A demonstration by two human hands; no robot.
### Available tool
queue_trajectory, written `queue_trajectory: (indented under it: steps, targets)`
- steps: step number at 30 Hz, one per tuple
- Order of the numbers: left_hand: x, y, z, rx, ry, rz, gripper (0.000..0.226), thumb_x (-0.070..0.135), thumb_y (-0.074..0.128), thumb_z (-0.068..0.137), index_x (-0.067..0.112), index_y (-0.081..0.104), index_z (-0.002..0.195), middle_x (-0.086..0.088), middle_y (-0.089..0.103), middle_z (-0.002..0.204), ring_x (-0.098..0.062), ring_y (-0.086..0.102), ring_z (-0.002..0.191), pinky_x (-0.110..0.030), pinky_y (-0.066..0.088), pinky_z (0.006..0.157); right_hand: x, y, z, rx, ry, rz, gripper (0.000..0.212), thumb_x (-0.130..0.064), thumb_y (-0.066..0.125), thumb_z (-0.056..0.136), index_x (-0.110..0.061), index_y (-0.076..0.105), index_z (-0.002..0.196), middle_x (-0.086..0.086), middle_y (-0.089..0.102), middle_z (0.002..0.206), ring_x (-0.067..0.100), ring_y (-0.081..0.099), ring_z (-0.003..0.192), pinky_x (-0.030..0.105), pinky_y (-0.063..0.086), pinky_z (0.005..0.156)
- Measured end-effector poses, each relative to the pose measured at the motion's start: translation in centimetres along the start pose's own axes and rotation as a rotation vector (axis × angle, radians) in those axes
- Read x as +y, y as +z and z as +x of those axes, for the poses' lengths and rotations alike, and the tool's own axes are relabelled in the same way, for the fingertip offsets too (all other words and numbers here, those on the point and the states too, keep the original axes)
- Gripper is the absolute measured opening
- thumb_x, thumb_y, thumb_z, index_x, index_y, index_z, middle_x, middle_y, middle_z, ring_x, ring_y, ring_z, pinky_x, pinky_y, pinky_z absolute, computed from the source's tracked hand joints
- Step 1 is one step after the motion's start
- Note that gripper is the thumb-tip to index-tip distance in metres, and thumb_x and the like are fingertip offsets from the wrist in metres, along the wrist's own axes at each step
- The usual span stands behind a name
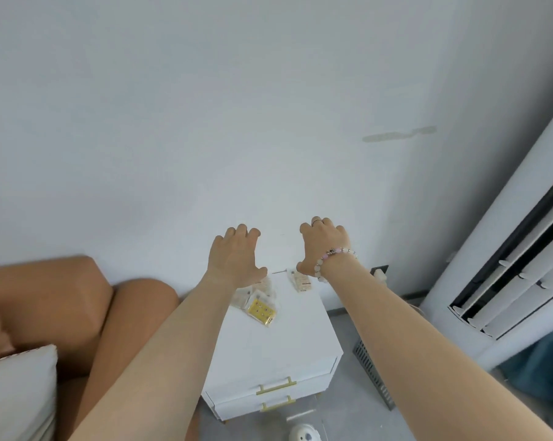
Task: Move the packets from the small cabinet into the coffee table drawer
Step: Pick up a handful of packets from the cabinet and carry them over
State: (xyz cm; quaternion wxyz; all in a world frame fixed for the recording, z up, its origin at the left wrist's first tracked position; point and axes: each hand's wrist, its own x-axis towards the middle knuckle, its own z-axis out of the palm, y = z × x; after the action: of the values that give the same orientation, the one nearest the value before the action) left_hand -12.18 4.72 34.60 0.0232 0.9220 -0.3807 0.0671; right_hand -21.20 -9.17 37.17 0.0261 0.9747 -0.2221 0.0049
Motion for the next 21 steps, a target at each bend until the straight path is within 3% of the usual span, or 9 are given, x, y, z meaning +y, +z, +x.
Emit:
queue_trajectory:
  steps: [12, 21]
  targets:
    - [-3.6, 5.7, 11.4, -0.124, -0.176, 0.019, 0.067, 0.048, 0.057, 0.081, 0.021, 0.035, 0.138, 0.001, 0.044, 0.125, -0.019, 0.046, 0.113, -0.029, 0.038, 0.086, 1.8, 4.5, 16.4, -0.078, -0.148, 0.000, 0.051, -0.031, 0.060, 0.079, -0.015, 0.045, 0.125, 0.003, 0.045, 0.122, 0.018, 0.044, 0.114, 0.027, 0.034, 0.080]
    - [-4.5, 15.6, 13.4, -0.349, -0.309, -0.154, 0.065, 0.047, 0.058, 0.081, 0.021, 0.036, 0.137, 0.000, 0.043, 0.125, -0.020, 0.044, 0.114, -0.030, 0.037, 0.088, 2.9, 14.3, 21.7, -0.344, -0.172, -0.029, 0.048, -0.032, 0.056, 0.082, -0.016, 0.043, 0.125, 0.003, 0.044, 0.125, 0.018, 0.044, 0.115, 0.027, 0.037, 0.084]
